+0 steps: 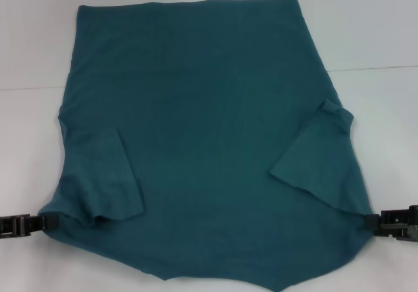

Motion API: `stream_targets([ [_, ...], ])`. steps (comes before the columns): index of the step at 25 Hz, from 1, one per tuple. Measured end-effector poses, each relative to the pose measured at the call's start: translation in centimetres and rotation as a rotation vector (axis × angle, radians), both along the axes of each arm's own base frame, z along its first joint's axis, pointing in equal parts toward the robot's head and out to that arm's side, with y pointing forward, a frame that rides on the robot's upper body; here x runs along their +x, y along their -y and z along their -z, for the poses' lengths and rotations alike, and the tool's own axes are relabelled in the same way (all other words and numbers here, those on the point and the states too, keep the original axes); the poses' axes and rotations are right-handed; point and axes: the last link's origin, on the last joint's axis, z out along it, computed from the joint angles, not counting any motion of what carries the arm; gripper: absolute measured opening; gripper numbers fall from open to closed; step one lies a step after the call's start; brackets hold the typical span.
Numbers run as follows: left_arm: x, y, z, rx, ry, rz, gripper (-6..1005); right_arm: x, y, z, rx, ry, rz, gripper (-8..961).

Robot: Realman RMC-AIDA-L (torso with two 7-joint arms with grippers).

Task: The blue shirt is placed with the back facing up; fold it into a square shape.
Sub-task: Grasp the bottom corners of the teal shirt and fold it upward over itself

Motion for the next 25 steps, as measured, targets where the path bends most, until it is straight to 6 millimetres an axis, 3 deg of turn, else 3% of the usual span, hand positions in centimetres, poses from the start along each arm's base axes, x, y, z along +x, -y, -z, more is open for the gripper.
stream_targets([
  [25,-0.1,-0.1,0.1,0.002,-0.004,0.007,27,0.4,1.3,0.0,-0.081,-0.012,0.052,414],
])
